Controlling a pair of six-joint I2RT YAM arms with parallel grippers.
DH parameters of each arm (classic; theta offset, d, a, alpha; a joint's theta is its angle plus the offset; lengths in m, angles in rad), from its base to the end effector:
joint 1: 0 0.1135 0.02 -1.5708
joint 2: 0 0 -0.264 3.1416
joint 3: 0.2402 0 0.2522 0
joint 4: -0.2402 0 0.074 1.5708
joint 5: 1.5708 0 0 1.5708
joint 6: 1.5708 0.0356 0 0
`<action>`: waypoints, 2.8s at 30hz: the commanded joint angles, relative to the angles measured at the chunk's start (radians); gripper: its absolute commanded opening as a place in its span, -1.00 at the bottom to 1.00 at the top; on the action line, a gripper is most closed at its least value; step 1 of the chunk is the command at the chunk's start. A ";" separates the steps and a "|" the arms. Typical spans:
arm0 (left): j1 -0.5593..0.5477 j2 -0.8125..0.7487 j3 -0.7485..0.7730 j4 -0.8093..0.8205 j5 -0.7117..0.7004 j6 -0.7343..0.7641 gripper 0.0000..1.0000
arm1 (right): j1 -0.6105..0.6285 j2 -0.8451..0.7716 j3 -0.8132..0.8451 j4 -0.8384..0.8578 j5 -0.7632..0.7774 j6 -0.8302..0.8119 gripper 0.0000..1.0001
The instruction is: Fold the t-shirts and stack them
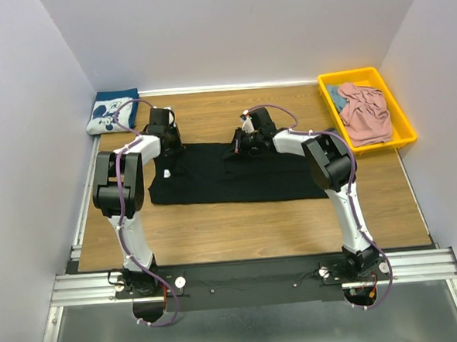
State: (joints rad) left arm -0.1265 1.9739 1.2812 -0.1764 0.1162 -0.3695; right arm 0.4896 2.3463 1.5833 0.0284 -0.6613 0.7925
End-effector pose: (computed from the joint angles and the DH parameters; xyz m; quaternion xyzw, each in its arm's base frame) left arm 0.4171 -0.0572 0.1626 -0.0938 0.9330 -0.1371 0.3192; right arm 0.4302 0.2540 0.1077 0.0001 0.8744 0.4675 0.1304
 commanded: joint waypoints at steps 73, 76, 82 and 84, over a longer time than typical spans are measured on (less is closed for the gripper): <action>0.001 -0.262 -0.302 0.500 0.280 0.129 -1.00 | 0.069 -0.265 -0.105 -0.151 0.207 -0.527 -0.90; 0.010 -0.276 -0.333 0.528 0.303 0.129 -1.00 | 0.087 -0.271 -0.100 -0.173 0.239 -0.564 -0.90; 0.022 -0.308 -0.378 0.543 0.295 0.119 -1.00 | 0.139 -0.278 -0.066 -0.237 0.356 -0.650 -0.90; 0.022 -0.322 -0.391 0.542 0.295 0.119 -1.00 | 0.162 -0.272 -0.043 -0.272 0.417 -0.688 -0.90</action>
State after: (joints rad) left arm -0.1108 1.7012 0.9134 0.3225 0.3866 -0.2520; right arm 0.6102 2.0987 1.4967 -0.1596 -0.3748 0.1986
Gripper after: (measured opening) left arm 0.005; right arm 0.052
